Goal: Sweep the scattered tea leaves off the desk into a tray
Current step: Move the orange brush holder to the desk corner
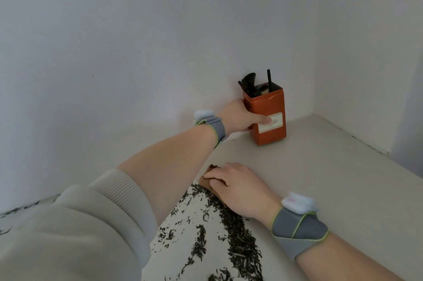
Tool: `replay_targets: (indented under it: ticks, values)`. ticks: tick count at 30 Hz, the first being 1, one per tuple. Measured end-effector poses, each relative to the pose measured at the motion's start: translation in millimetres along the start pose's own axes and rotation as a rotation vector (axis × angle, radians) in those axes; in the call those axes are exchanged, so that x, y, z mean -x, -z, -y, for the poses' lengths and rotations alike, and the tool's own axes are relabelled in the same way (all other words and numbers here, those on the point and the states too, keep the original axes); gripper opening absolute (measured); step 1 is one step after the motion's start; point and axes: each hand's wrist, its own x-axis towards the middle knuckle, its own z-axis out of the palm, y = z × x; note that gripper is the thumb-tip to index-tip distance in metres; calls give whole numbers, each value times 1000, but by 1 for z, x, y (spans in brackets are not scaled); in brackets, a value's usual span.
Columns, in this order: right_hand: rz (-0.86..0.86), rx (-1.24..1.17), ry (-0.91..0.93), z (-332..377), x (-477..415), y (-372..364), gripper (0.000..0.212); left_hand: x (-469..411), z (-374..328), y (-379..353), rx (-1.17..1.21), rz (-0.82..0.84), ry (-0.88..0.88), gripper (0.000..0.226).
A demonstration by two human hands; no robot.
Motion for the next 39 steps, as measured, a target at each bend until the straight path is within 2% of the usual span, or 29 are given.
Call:
replay_targets:
  ticks: [7,13,17,29,33,36,39]
  values:
    - [4,5,-10,0,0,0,36,-10,10,-7,-108,6,-48,37]
    - [14,6,-19,1,0,1,37,-12,5,-9,-304,-20,-55,61]
    - [12,7,-28,2,1,1,36,-12,2,-8,-483,-73,-88,49]
    - [35,-5,-33,2,1,3,36,-11,-5,-10,-680,-107,-76,58]
    - [35,1,-27,1,2,2,36,0,-12,-2,-711,-105,-47,66]
    - [32,1,-26,-1,0,1,36,12,-14,6,-795,-111,-31,84]
    - [25,-6,-27,-1,0,0,36,33,-13,14,-784,-125,-32,90]
